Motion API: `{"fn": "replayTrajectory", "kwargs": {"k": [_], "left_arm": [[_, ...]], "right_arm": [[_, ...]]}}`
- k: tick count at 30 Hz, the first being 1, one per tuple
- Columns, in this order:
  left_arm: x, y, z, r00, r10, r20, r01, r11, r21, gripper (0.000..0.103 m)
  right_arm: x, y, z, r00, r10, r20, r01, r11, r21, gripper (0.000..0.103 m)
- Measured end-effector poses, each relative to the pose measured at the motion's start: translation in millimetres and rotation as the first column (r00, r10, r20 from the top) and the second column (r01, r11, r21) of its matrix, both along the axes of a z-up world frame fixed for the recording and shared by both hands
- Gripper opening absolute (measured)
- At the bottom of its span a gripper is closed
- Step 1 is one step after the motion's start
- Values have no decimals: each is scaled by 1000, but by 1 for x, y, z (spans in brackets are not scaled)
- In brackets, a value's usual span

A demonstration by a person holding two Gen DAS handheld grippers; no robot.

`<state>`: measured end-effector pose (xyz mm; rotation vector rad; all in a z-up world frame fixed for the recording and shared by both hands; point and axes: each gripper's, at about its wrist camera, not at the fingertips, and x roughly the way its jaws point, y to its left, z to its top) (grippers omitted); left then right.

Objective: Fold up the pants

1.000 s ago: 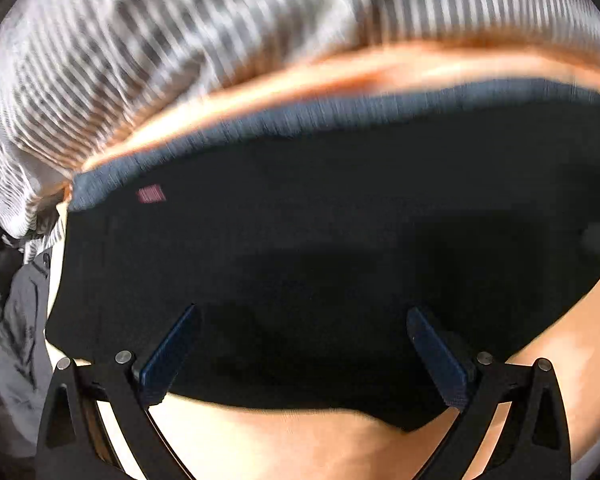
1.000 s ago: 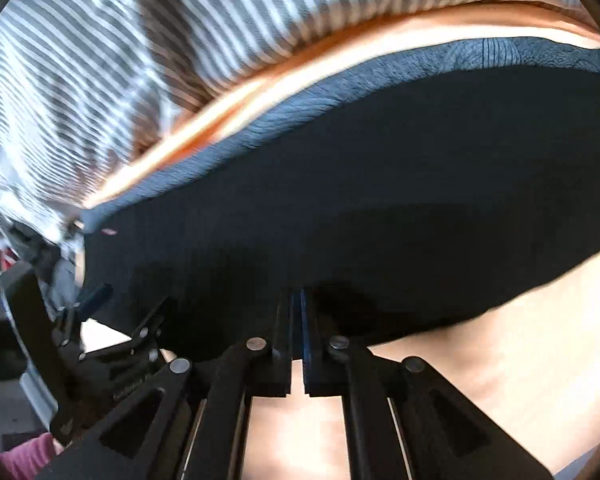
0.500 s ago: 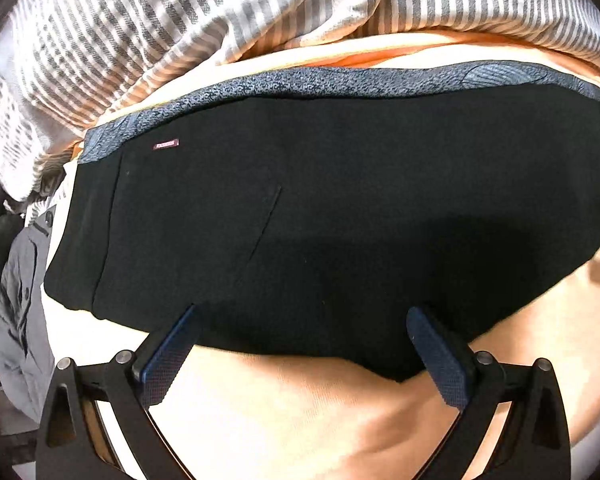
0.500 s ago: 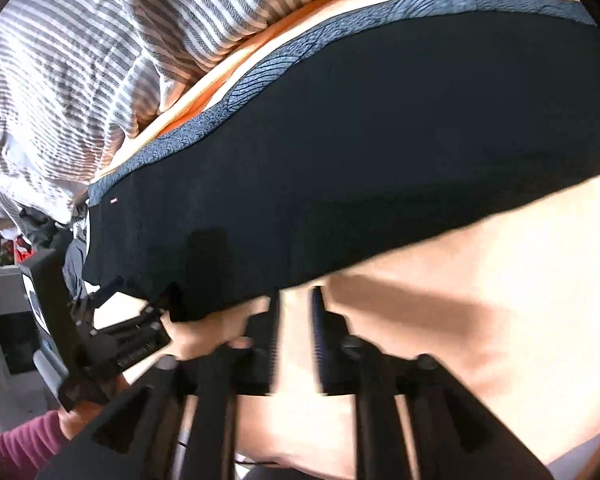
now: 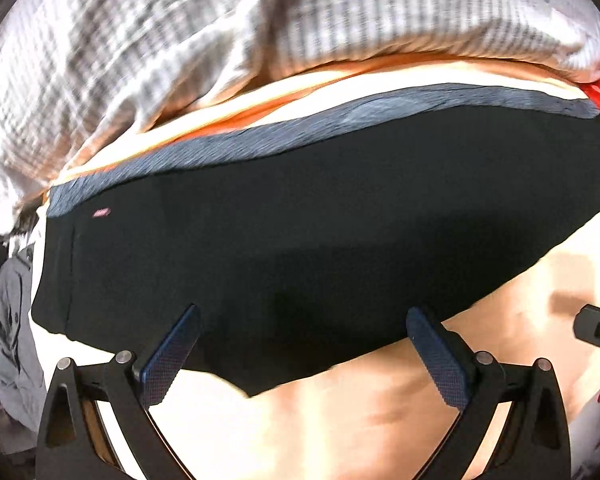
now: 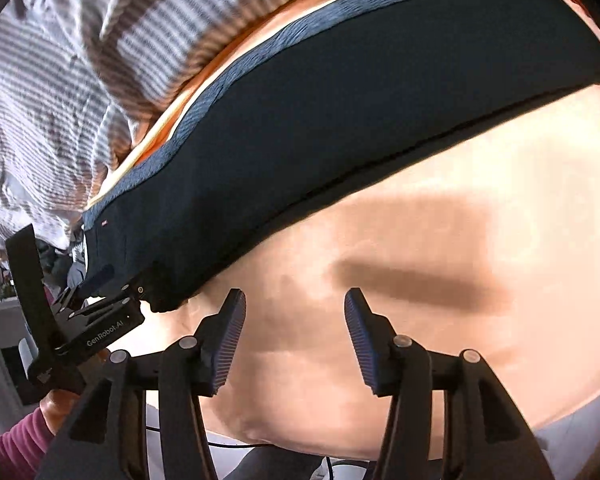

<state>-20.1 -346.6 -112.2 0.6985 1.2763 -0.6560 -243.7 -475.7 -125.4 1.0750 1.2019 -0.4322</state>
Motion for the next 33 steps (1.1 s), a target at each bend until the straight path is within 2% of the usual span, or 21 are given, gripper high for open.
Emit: {"fn": "replayTrajectory", "kwargs": {"k": [6, 18, 23, 29, 33], "left_arm": [[-32, -43, 4, 999, -19, -26, 19, 1000, -10, 103], [-51, -94, -8, 996, -78, -47, 78, 997, -2, 103], [-58, -117, -7, 996, -70, -51, 69, 997, -20, 103], [-70, -148, -2, 997, -57, -45, 56, 998, -31, 103], [-76, -161, -4, 998, -32, -48, 31, 999, -18, 103]], "right_arm": [[-28, -29, 4, 999, -40, 8, 40, 999, -18, 58], [-72, -75, -3, 994, -110, 16, 110, 994, 8, 58], [-92, -98, -6, 986, -165, 21, 165, 986, 13, 58], [-101, -145, 12, 966, -222, 133, 232, 971, -66, 58], [-92, -184, 12, 960, -249, 131, 265, 956, -127, 58]]}}
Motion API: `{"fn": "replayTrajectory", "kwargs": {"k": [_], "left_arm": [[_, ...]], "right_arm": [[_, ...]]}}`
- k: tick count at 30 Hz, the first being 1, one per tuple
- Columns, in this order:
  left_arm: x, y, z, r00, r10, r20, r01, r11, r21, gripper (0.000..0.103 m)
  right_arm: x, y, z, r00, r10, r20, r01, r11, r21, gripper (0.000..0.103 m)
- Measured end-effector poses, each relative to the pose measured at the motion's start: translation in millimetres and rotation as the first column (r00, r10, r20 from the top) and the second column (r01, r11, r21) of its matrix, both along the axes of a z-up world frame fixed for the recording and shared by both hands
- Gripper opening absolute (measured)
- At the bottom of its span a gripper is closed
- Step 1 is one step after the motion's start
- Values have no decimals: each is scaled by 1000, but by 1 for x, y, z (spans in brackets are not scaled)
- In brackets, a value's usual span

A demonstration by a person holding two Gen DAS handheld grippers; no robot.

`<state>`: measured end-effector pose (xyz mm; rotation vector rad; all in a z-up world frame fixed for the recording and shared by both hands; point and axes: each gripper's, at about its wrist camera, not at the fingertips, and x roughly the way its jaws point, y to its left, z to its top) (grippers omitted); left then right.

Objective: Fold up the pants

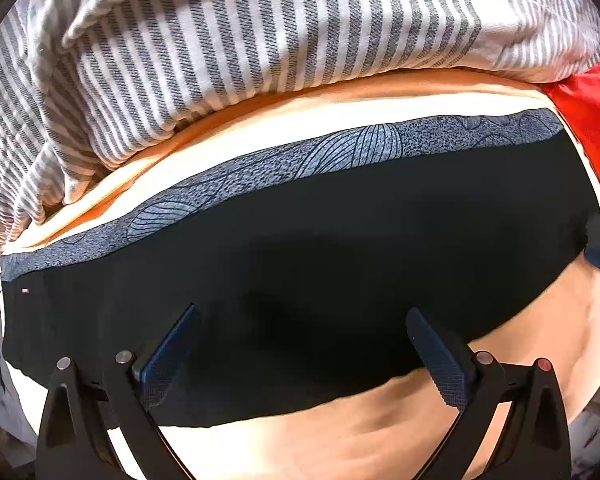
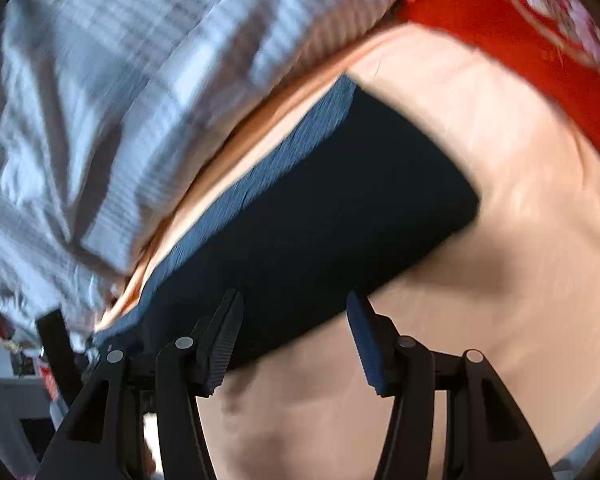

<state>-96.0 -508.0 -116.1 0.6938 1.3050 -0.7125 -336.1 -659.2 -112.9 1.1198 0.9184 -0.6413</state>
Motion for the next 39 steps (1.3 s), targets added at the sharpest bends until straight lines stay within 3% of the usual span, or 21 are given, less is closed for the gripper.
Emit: {"fn": "replayTrajectory", "kwargs": {"k": [4, 8, 15, 39], "left_arm": [[-3, -7, -10, 1000, 28, -12, -27, 999, 47, 103], [-3, -8, -17, 999, 35, -17, -33, 997, 71, 103], [-1, -10, -22, 999, 39, -10, -38, 996, 86, 103], [1, -23, -36, 999, 36, -6, -36, 994, 105, 103]], "right_arm": [[-5, -29, -17, 996, -27, -88, 25, 999, -30, 57], [-30, -40, -27, 992, -120, -40, 122, 991, 50, 48], [-29, -21, -14, 998, -43, -45, 46, 997, 56, 50], [-41, -9, -23, 998, -51, -31, 55, 989, 136, 51]]}}
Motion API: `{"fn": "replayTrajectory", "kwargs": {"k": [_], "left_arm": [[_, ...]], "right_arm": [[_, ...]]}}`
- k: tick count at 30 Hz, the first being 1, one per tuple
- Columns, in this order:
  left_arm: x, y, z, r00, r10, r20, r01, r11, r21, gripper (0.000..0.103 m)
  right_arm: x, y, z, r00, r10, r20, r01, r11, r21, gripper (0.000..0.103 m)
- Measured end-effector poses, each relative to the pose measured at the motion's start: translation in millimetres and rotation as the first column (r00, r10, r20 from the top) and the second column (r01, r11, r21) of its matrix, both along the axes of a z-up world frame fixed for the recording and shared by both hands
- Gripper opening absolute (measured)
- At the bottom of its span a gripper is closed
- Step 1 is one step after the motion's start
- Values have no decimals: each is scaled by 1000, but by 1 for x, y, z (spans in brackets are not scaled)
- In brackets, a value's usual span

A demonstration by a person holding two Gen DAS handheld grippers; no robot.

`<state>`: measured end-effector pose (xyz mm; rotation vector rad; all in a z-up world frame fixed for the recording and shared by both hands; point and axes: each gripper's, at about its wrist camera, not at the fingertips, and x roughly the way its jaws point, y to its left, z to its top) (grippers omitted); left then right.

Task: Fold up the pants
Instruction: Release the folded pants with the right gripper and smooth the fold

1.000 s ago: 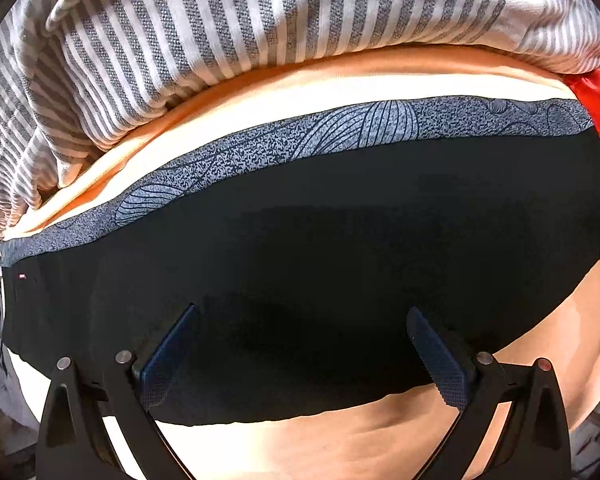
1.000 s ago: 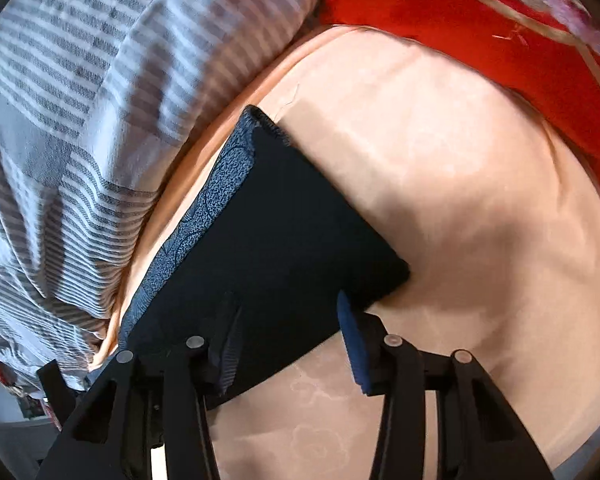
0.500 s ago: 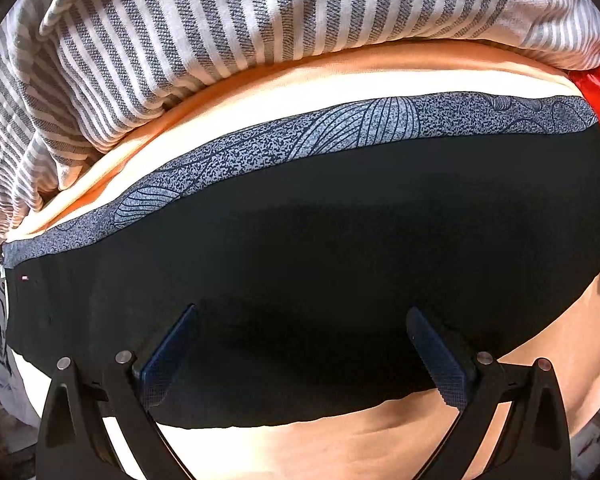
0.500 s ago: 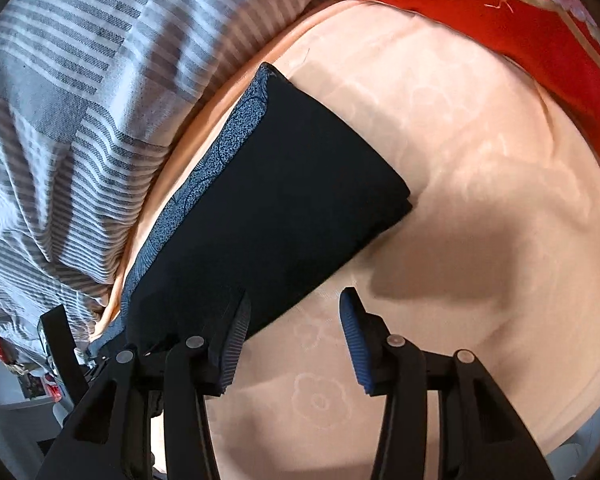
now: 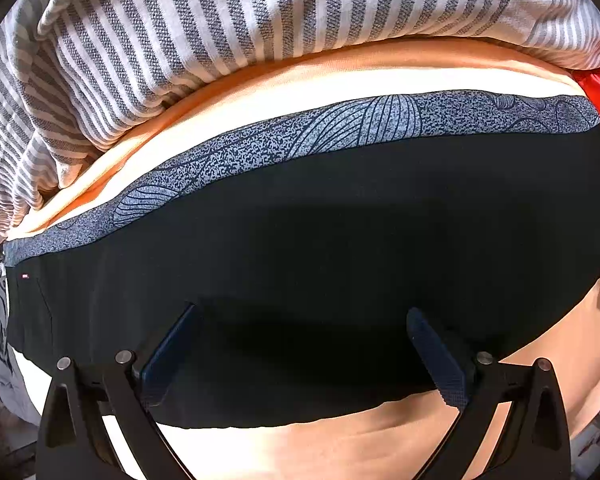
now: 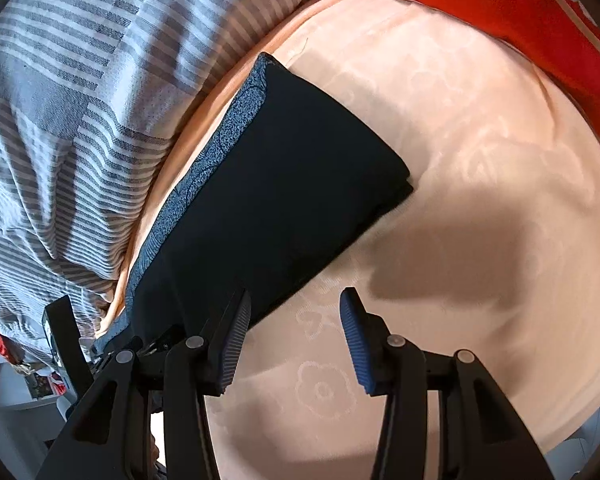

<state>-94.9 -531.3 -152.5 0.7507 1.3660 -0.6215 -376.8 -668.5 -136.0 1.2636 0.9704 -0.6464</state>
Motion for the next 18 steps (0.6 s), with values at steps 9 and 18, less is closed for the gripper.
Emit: {"fn": "replayTrajectory", "kwargs": {"k": [9, 18], "left_arm": [[-3, 2, 12, 1000, 11, 23, -10, 1000, -26, 103], [-8, -11, 12, 1000, -9, 25, 10, 999, -36, 103]], "right_arm": [[-18, 1, -9, 999, -48, 22, 48, 999, 22, 51], [-38, -17, -24, 955, -187, 229, 176, 982, 67, 52]]}}
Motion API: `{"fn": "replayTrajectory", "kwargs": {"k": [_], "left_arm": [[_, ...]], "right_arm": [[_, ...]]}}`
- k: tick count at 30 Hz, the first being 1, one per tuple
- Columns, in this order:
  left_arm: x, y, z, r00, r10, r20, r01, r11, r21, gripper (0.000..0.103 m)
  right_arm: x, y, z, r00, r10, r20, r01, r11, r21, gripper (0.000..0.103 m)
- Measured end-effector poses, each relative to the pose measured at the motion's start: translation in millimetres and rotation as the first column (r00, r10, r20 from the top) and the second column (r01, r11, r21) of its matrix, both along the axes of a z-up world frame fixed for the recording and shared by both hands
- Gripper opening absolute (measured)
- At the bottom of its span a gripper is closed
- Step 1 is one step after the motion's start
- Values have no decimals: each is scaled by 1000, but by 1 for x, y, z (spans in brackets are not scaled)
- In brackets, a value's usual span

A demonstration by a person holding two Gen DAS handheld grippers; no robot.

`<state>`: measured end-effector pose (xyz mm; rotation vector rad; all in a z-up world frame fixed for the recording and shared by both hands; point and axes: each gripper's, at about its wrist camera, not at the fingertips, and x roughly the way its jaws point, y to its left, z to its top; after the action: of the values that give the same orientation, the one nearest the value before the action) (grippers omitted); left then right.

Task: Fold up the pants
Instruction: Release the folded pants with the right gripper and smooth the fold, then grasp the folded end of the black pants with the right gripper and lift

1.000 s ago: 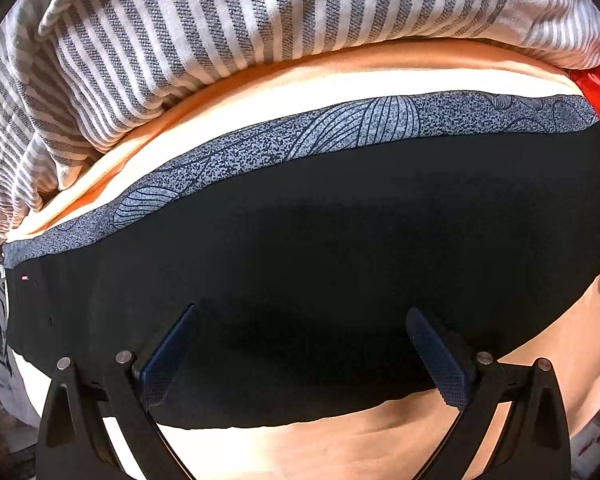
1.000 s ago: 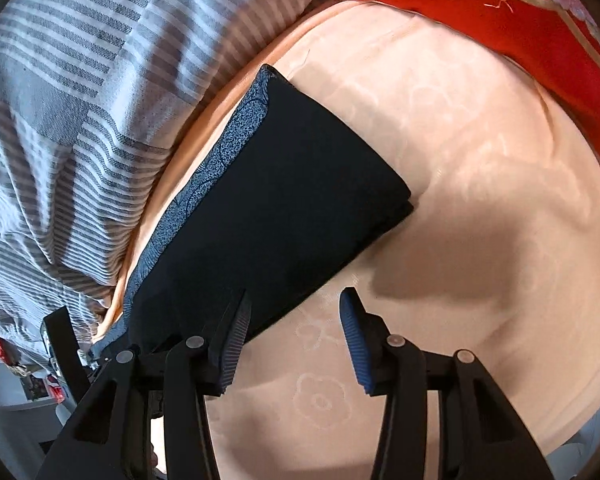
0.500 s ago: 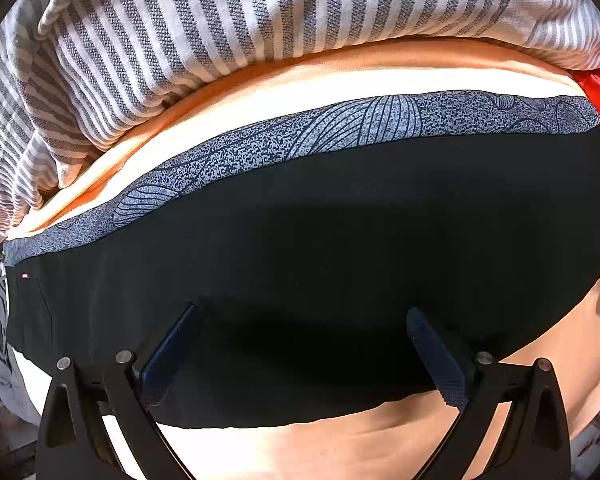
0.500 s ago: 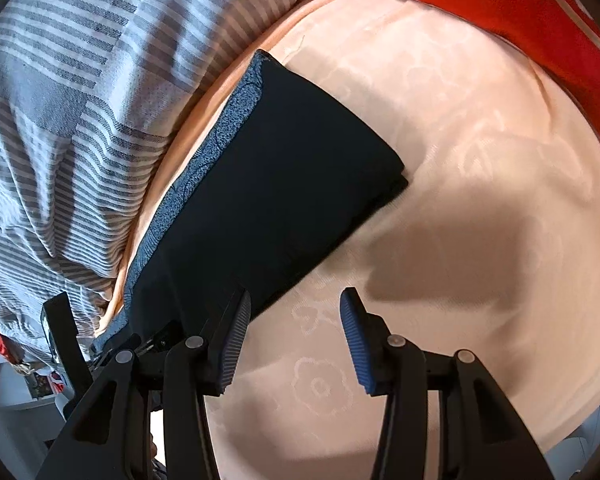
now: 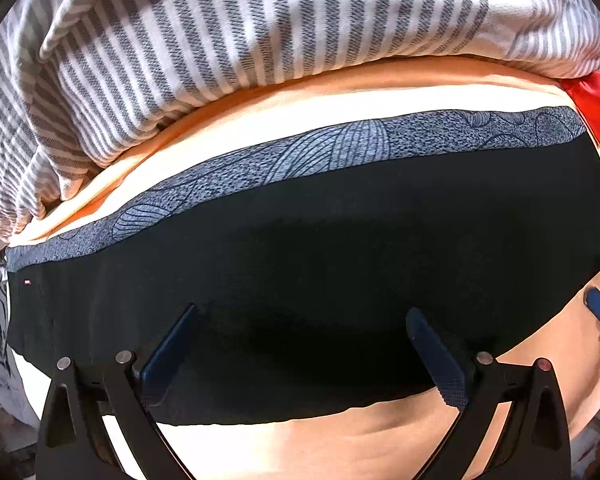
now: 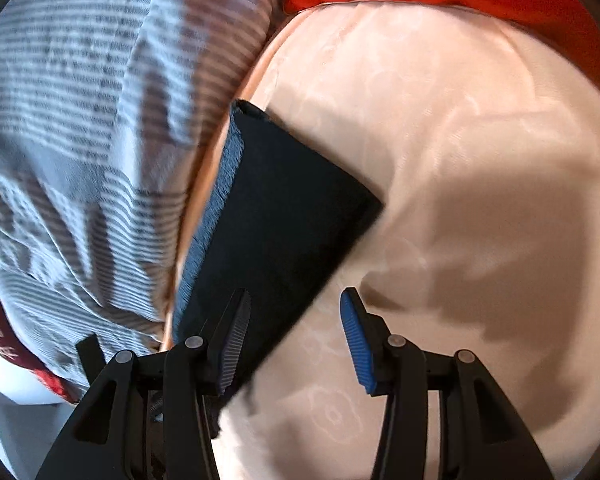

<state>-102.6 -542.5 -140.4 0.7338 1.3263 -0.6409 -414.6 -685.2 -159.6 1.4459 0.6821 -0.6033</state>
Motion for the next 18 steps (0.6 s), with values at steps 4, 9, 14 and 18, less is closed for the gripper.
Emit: {"fn": "replayTrajectory", "kwargs": {"k": [4, 9, 14, 18], "left_arm": [[0, -3, 2, 1000, 6, 8, -5, 1000, -7, 103], [0, -5, 3, 1000, 18, 11, -18, 1000, -14, 103], [16, -8, 17, 998, 54, 16, -53, 996, -71, 103], [43, -14, 19, 992, 110, 57, -105, 991, -82, 103]], "right_arm": [[-5, -4, -9, 999, -40, 32, 40, 999, 23, 52], [-14, -3, -14, 988, -101, 121, 97, 995, 39, 52], [0, -15, -17, 980, -93, 174, 91, 996, 17, 55], [11, -24, -20, 968, -89, 235, 86, 996, 23, 55]]}}
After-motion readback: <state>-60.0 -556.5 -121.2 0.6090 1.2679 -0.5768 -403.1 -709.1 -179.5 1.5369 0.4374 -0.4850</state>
